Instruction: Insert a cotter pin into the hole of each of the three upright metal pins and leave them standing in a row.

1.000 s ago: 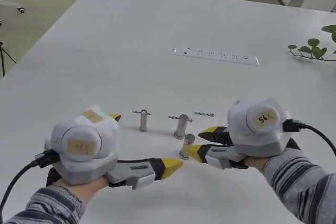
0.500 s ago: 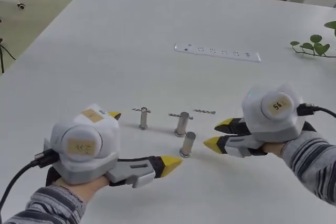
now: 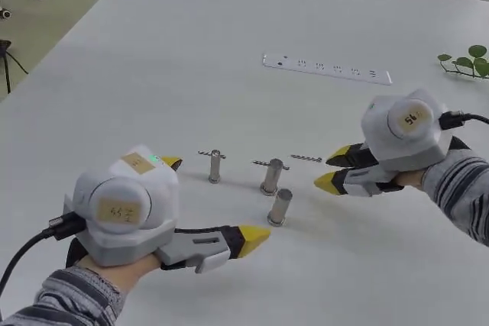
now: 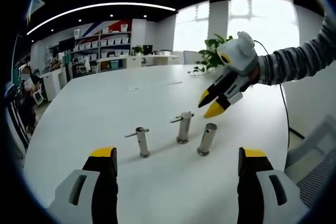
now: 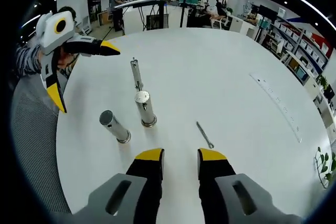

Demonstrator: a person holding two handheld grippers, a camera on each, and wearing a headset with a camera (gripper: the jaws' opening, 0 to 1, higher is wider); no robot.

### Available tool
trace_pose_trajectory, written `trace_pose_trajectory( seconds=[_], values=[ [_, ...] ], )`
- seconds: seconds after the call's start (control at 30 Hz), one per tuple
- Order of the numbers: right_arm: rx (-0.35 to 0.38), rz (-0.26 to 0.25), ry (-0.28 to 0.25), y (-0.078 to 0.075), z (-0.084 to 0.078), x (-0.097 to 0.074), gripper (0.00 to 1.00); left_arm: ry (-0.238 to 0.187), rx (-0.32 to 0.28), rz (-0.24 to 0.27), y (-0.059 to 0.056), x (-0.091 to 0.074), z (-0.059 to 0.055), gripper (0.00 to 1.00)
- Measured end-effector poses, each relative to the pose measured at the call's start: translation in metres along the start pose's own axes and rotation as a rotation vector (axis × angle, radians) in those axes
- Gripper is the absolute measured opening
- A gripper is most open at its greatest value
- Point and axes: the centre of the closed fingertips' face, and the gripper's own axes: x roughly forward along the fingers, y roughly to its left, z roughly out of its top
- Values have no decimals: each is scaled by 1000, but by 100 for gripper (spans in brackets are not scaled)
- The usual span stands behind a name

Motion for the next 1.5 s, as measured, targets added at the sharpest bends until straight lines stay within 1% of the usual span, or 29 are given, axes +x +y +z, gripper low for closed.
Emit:
trace_pose_trajectory(
  seconds=[0.13,0.3,0.47,0.53,0.7,0.8,0.9,1.03,1.1,1.2,1.3,1.37,1.43,1.5],
  values=[
    [-3,-11,16,-9,2,7,19,5,-2,2,1,1,-1,94],
    [-14,-12,36,-19,2,15,17,4,-5,6,3,0,-1,93],
    [-26,3,62,-26,0,22,15,1,-11,9,5,-1,0,93],
    [-29,11,59,-28,0,25,13,1,-11,7,4,-1,0,93],
    [-29,21,86,-36,-3,31,12,8,-8,2,3,0,-2,92],
    [9,39,87,-37,-4,34,10,10,-10,4,3,1,-3,92],
    [-4,37,105,-40,-7,37,9,8,-18,3,3,1,-3,92],
    [18,53,124,-40,-10,40,8,15,-13,3,3,1,-4,92],
    [20,54,122,-41,-9,41,7,17,-15,5,4,1,-5,92],
    [6,66,129,-41,-9,42,4,16,-16,6,4,0,-4,92],
    [-43,85,142,-38,-8,43,2,19,-14,6,4,0,-5,92],
    [-60,85,152,-38,-8,43,0,20,-14,6,4,0,-5,92],
    [-79,84,168,-37,-8,43,0,21,-14,6,5,0,-5,91],
    [-79,79,177,-36,-8,44,0,22,-13,6,5,0,-5,91]
  ],
)
